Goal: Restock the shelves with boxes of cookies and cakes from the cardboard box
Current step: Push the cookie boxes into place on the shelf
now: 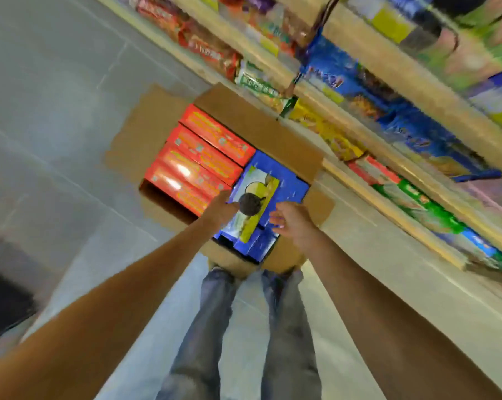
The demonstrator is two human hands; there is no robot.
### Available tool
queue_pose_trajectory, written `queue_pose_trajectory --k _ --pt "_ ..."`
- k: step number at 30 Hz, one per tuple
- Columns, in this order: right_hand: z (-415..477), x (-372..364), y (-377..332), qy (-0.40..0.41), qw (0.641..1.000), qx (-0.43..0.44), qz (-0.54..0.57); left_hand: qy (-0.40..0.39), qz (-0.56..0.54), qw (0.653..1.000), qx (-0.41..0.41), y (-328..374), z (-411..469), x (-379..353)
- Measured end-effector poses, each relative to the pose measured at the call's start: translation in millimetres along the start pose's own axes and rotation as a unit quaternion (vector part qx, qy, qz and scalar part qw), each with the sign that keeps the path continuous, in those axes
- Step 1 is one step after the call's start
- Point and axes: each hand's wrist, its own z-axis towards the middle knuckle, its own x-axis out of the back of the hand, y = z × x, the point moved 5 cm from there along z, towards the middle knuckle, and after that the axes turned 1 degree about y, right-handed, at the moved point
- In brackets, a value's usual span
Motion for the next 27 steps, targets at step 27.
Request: queue_pose_trajectory --k 27 --pt "30 9 17 -0.02 1.0 -0.006 0.003 -0.06 0.076 0.978 -0.184 19 14 -12"
